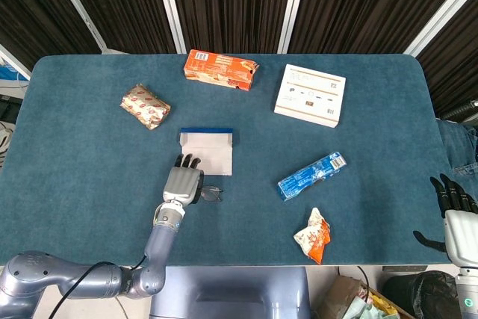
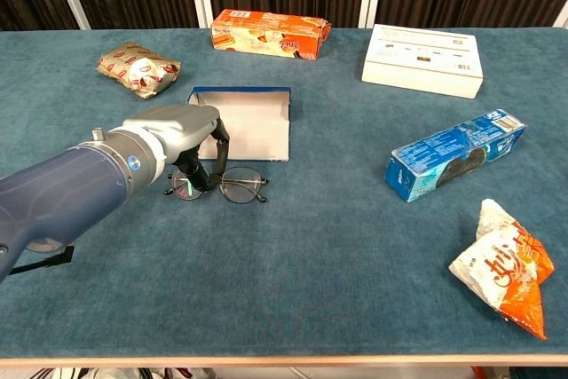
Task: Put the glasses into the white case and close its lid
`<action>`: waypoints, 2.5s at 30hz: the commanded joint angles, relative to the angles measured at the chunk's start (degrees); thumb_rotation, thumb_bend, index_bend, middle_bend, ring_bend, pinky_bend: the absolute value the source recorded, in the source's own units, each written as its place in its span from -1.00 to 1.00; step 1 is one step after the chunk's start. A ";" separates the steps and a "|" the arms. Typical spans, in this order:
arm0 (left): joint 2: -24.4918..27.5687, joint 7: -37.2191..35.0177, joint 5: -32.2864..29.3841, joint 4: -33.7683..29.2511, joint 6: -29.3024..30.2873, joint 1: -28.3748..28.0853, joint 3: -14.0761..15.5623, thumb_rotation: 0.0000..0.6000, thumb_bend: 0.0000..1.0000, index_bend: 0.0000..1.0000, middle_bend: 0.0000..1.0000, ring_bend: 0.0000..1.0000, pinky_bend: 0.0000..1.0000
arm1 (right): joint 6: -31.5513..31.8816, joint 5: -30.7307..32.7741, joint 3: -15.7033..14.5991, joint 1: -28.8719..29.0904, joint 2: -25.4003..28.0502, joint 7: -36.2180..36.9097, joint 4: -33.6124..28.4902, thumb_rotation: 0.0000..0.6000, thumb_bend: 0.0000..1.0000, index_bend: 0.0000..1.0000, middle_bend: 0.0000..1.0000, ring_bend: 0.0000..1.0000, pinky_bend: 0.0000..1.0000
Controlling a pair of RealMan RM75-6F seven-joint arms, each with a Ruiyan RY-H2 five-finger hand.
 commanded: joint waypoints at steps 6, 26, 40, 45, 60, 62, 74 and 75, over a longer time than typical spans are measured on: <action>-0.11 0.26 0.11 0.18 0.23 0.21 -0.32 1.00 -0.21 0.13 -0.69 -1.00 -1.00 | 0.01 -0.03 -0.02 0.00 0.01 -0.03 -0.06 1.00 -0.65 -0.91 -0.99 -0.84 -0.68; 0.61 2.27 -0.16 -1.96 2.30 0.22 -1.80 1.00 -0.07 0.14 -0.69 -1.00 -1.00 | -0.03 -0.11 -0.10 -0.03 0.06 0.26 -0.21 1.00 -0.65 -0.91 -0.99 -0.84 -0.68; -2.40 6.77 0.16 1.77 6.60 -4.14 -7.55 1.00 -0.07 0.14 -0.69 -1.00 -1.00 | -0.04 0.13 -0.07 -0.08 0.06 0.19 -0.30 1.00 -0.65 -0.91 -0.99 -0.84 -0.68; -4.55 6.40 -0.83 5.46 6.10 -5.80 -10.37 1.00 -0.07 0.14 -0.69 -1.00 -1.00 | -0.13 0.20 -0.10 -0.07 0.02 0.10 -0.32 1.00 -0.65 -0.91 -0.99 -0.84 -0.68; -10.59 5.26 -6.52 22.88 0.51 -11.15 -17.68 1.00 -0.07 0.15 -0.69 -1.00 -1.00 | -0.27 0.29 -0.11 -0.06 0.17 0.29 -0.27 1.00 -0.65 -0.91 -0.99 -0.84 -0.68; -11.24 4.64 -6.31 25.73 -0.50 -11.80 -18.06 1.00 -0.07 0.15 -0.69 -1.00 -1.00 | -0.40 0.35 -0.16 -0.06 0.19 0.37 -0.30 1.00 -0.65 -0.91 -0.99 -0.84 -0.68; -14.63 0.88 -4.11 35.19 -5.78 -13.97 -18.30 1.00 -0.07 0.15 -0.69 -1.00 -1.00 | -0.74 1.12 0.10 0.02 0.30 0.49 -0.43 1.00 -0.65 -0.91 -0.99 -0.84 -0.68; -14.73 0.86 -4.02 35.34 -5.78 -14.05 -18.29 1.00 -0.07 0.15 -0.69 -1.00 -1.00 | -0.77 1.12 0.09 0.03 0.30 0.48 -0.44 1.00 -0.65 -0.91 -0.99 -0.84 -0.68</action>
